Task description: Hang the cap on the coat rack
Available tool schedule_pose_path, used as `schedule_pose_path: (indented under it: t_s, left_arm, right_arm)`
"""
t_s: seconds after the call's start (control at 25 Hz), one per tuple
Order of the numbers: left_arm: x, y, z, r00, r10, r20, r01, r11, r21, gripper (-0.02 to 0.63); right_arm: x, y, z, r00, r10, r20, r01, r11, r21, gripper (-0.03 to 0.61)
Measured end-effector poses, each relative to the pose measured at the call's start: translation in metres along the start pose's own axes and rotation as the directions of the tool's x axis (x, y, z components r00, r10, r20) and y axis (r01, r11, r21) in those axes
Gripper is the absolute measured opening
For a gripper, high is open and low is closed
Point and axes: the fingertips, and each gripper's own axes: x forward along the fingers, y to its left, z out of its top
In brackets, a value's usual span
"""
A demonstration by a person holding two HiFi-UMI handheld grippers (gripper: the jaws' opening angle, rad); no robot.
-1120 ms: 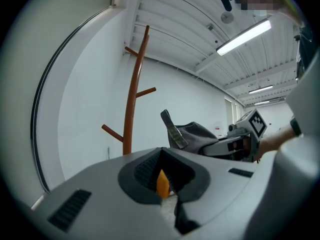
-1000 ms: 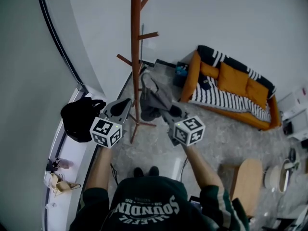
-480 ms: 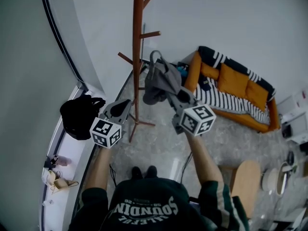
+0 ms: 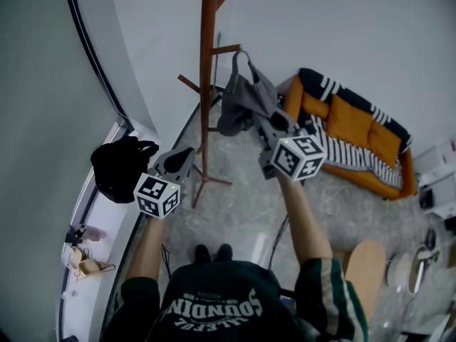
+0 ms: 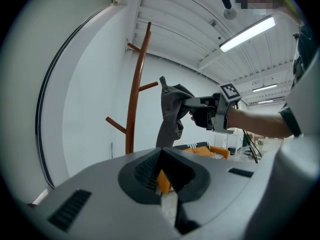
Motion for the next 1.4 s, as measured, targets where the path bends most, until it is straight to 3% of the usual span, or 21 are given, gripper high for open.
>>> schedule_pose_path:
  t_s: [0.44, 1.4]
  left_arm:
    - [-0.012, 0.021, -0.014, 0.998, 0.058, -0.02, -0.058, 0.998, -0.026, 0.0]
    - [-0.032, 0.047, -0.031, 0.992, 0.121, -0.044, -0.123, 0.991, -0.051, 0.0]
  right_arm:
    - [0.031, -0.023, 0.015, 1.0, 0.014, 0.012, -0.015, 0.998, 0.055, 0.054]
    - [0.076, -0.007, -0.024, 0.993, 0.094, -0.076, -0.086, 0.991, 0.101, 0.054]
